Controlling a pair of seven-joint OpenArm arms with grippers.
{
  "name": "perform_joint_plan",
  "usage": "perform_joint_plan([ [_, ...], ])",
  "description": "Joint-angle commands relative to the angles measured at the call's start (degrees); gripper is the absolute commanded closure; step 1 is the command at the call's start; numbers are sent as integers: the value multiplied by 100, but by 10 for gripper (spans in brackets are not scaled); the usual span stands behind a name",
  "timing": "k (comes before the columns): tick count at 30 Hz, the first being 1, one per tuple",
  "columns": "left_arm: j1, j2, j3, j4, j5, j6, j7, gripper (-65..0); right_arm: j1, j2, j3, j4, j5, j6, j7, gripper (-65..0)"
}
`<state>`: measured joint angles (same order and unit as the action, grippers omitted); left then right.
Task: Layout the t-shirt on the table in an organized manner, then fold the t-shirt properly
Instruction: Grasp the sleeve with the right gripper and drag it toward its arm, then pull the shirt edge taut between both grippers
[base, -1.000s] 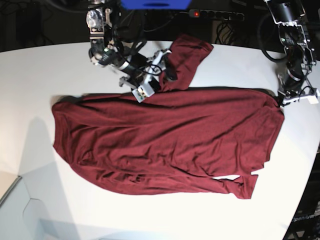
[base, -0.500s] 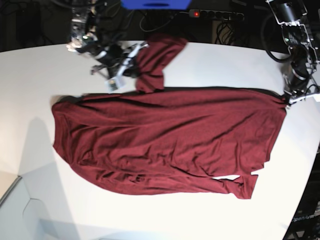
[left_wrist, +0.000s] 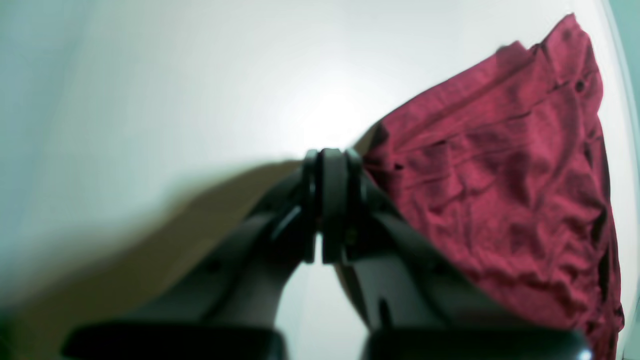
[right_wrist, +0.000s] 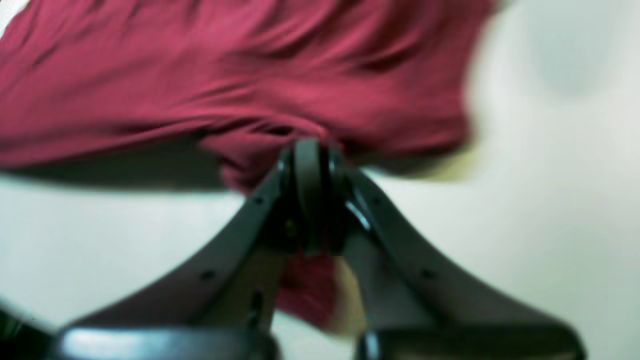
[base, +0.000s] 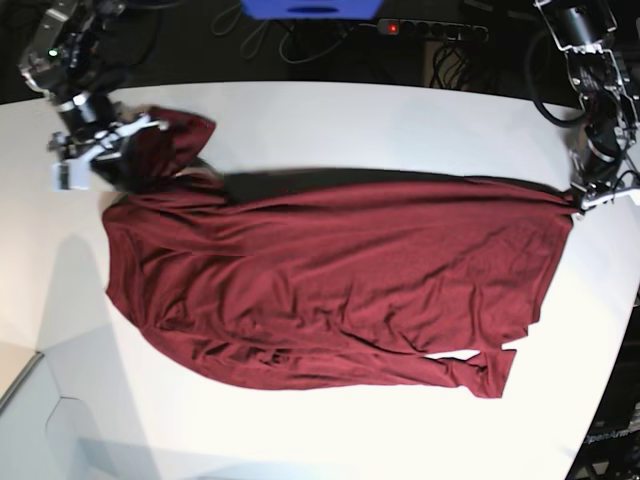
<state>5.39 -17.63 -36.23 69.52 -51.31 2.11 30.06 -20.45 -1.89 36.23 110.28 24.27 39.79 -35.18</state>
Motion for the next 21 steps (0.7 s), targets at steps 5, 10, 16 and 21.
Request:
perform_joint_plan([
  [5, -51, -123, -12, 95, -78, -4, -75, -1, 537, 62, 1199, 203, 83, 21, 146, 0],
  [10, -51, -97, 5, 270, -87, -4, -66, -1, 959, 176, 2061, 308, 91, 21, 138, 0],
  [16, -42, -70, 14, 517, -87, -4, -66, -1, 1407, 202, 2984, 449, 364, 21, 138, 0],
  [21, -42, -70, 14, 517, -87, -4, -66, -1, 1240, 396, 3142, 458, 1006, 21, 94, 0],
])
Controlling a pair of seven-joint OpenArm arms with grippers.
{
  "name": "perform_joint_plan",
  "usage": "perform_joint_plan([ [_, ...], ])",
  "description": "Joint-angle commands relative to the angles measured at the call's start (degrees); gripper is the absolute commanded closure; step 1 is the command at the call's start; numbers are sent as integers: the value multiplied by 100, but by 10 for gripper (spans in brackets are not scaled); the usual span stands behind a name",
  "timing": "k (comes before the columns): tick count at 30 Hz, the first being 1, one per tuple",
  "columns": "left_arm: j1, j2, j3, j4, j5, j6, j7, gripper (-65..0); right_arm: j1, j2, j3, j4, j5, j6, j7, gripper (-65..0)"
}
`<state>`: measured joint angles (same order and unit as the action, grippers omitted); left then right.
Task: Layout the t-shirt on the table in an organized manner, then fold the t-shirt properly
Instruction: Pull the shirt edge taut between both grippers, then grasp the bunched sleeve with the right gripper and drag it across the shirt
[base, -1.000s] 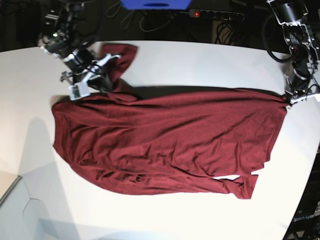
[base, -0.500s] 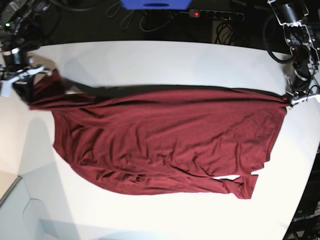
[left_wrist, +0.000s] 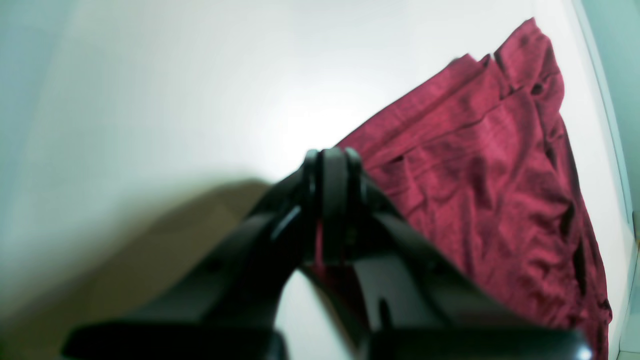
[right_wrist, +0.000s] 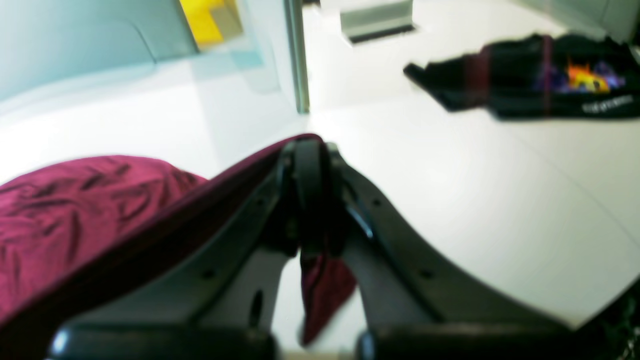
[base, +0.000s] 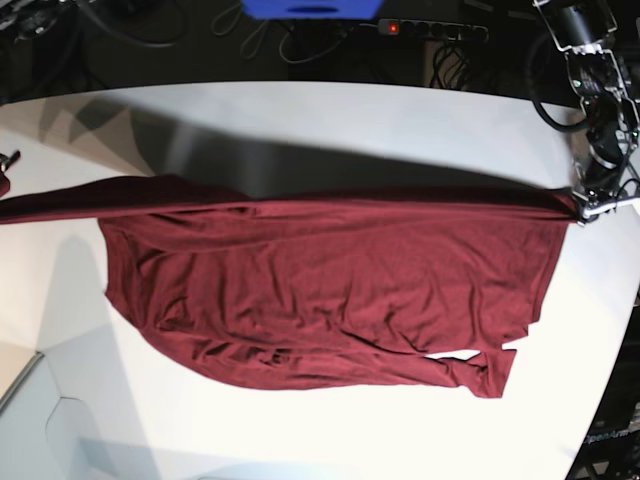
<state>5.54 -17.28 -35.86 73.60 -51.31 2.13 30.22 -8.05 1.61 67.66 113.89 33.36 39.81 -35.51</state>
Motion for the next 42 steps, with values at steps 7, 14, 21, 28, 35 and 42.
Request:
perform_joint_plan([
  [7, -66, -105, -23, 108, -87, -7, -81, -1, -632, -358, -1030, 132, 97, 19, 153, 0],
  [14, -189, -105, -23, 99, -87, -7, -81, -1, -1151, -895, -2858, 238, 97, 19, 126, 0],
  [21, -444, -114, -23, 99, -78, -7, -81, -1, -1406, -904, -4388, 238, 97, 19, 118, 0],
  [28, -822, -114, -23, 46, -43, -7, -81, -1, -1546, -543, -6568, 229, 88, 19, 118, 0],
  [35, -1007, -114, -23, 108, -60, -7, -81, -1, -1247, -446, -8344, 124, 79, 19, 118, 0],
  [42, -734, -96, -23, 108, -78, -7, -81, -1, -667, -1027, -8678, -668, 79, 19, 118, 0],
])
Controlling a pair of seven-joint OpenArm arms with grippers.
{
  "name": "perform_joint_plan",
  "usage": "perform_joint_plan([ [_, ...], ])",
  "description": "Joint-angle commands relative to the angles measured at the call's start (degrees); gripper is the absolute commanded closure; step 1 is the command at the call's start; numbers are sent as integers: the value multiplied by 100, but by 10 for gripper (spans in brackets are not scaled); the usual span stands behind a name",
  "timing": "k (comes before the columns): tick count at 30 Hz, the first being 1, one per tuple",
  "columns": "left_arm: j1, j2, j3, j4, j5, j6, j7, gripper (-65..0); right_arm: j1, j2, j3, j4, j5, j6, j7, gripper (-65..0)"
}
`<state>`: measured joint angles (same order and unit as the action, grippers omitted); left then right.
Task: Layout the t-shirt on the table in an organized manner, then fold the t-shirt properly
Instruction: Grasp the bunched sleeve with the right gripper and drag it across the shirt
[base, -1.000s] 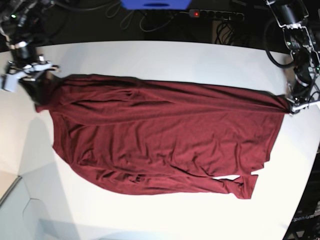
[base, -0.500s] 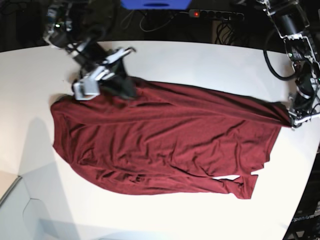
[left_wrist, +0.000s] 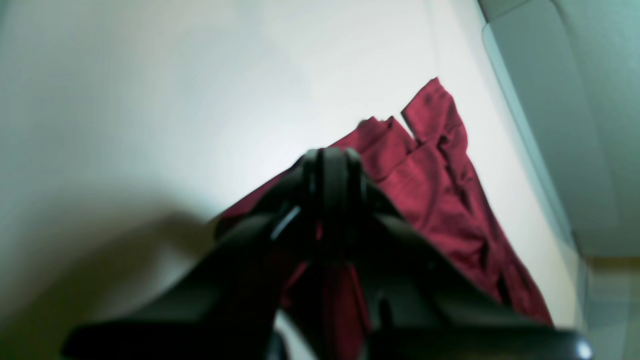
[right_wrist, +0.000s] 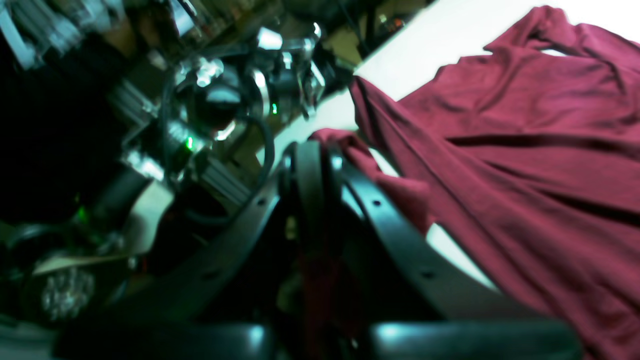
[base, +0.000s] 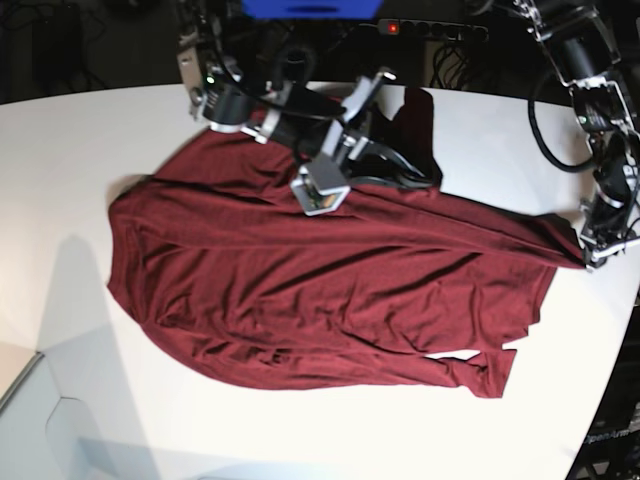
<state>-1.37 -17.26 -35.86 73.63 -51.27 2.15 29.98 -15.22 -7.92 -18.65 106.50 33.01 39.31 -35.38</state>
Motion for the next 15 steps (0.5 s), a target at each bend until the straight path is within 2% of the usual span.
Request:
perform_joint_plan([
  [1, -17, -63, -23, 106, -82, -9, -57, -1, 138, -108, -55, -114, 114, 69, 105, 0],
  [15, 123, 60, -23, 106, -82, -9, -57, -1, 1685, -108, -1198, -2074, 123, 69, 175, 0],
])
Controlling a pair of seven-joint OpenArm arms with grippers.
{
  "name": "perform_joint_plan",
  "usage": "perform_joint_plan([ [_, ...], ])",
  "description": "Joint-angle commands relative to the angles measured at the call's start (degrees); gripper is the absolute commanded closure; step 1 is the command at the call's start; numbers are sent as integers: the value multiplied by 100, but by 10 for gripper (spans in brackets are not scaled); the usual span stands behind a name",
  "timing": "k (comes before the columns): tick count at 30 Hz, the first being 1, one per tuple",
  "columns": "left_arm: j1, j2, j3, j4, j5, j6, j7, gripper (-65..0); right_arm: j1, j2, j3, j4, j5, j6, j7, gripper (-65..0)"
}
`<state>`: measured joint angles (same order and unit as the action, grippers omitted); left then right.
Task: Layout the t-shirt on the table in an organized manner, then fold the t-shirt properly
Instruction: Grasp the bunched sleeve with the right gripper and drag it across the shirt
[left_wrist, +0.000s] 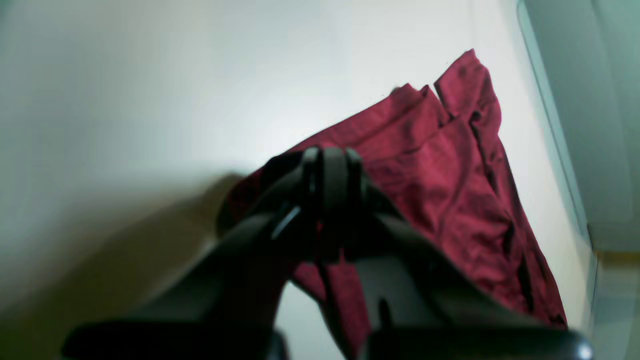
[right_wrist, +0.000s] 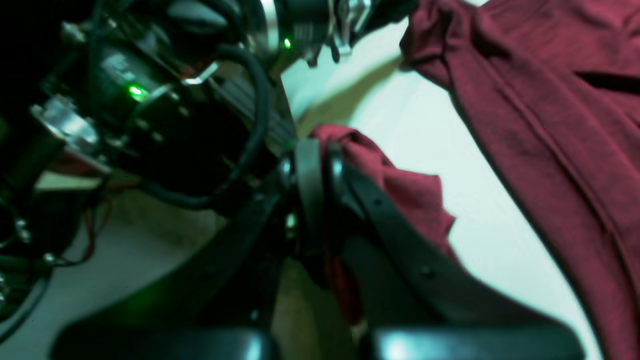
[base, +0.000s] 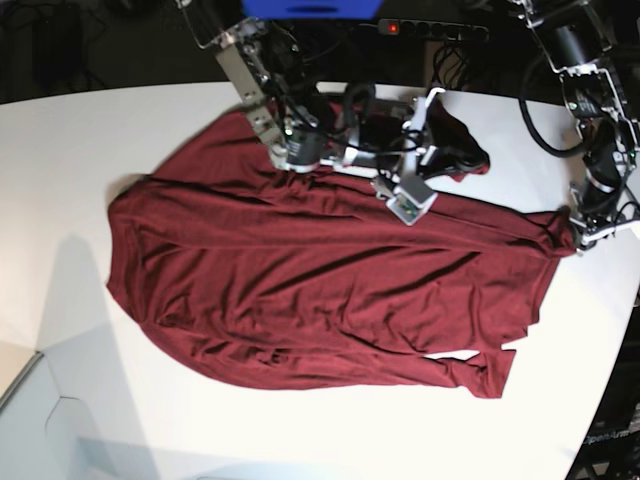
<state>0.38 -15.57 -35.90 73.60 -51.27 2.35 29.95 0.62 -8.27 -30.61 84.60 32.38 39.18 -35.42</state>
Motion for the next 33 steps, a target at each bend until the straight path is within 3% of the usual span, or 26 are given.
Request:
perform_joint_plan([
  [1, 10, -109, -28, 108, -82, -28, -55, -1, 188, -73, -38, 99, 186, 82, 179, 0],
  [10, 72, -109, -36, 117, -91, -28, -55, -1, 1085, -73, -486, -534, 204, 82, 434, -17],
  [19, 124, -109, -54, 117, -91, -28, -55, -1, 1076, -73, -539, -508, 204, 82, 689, -401],
  [22, 124, -109, -54, 117, -91, -28, -55, -1, 988, -73, -477, -112, 204, 82, 689, -440],
  [28, 133, -109, -63, 451, -91, -28, -46, -2, 505, 577, 490, 424, 204, 82, 689, -440],
  [33, 142, -109, -72, 899, -91, -28, 385, -73, 30, 1210, 1773, 477, 204, 82, 689, -440],
])
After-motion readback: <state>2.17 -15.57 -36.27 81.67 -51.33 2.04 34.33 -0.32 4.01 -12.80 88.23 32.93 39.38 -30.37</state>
